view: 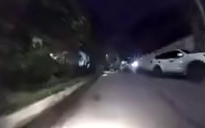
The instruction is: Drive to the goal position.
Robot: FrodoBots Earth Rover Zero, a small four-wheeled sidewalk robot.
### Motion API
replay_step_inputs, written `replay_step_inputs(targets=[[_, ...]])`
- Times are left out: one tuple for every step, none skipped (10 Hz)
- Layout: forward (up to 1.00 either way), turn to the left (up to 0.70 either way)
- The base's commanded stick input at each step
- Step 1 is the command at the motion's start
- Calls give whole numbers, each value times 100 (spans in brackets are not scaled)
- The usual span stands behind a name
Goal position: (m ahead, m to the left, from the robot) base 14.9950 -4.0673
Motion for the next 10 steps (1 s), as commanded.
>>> replay_step_inputs(targets=[[70,0],[70,0],[70,0],[70,0],[70,0],[70,0],[70,0],[70,0],[70,0],[70,0]])
